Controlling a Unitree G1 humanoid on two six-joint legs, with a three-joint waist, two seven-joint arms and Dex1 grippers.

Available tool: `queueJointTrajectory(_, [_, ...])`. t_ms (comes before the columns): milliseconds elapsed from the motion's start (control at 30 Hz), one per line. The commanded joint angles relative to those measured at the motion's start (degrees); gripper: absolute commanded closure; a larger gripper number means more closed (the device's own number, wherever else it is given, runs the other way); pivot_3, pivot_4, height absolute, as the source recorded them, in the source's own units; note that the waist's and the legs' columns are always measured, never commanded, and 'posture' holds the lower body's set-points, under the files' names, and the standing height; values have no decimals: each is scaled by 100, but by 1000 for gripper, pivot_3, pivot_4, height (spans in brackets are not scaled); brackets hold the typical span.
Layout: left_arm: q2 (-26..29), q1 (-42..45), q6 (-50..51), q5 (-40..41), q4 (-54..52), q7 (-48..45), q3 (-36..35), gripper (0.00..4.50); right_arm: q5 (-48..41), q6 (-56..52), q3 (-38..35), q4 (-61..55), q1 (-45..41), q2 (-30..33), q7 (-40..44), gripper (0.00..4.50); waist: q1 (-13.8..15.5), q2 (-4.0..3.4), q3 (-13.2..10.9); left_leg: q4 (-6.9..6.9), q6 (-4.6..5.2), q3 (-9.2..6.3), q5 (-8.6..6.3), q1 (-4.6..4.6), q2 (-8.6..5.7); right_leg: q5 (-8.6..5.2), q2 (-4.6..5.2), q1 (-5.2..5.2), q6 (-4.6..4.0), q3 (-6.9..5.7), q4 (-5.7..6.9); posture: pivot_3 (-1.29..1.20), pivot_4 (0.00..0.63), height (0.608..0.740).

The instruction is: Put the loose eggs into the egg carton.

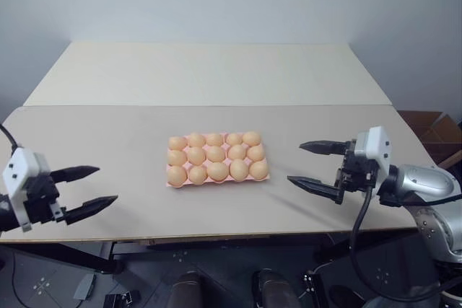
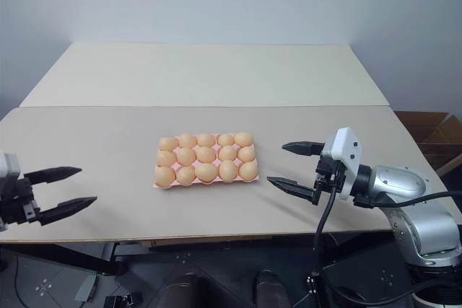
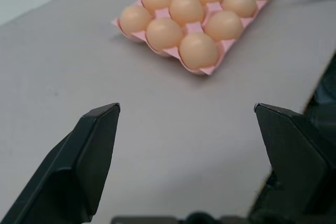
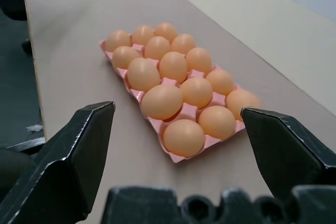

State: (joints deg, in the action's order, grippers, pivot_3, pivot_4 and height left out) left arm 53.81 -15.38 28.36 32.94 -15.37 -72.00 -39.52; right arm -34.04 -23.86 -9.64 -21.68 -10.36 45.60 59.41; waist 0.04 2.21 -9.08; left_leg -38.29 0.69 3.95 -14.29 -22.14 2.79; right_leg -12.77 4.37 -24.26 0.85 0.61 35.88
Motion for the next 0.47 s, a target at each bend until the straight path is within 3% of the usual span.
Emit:
queueJointTrajectory(33, [-63,-288,181,412,-505,-111,-404,40,-84,146,-121,-12,-35,156,282,0,0,0,0,0,0,0,0,-1,2,0,-1,-1,0,0,-1,0,150,740])
queueJointTrajectory(467, [-54,-642,504,706,-971,200,-671,40,-31,164,-177,-101,39,180,375,0,0,0,0,1,-1,1,-1,3,4,-2,-6,-2,3,2,4,0,150,740])
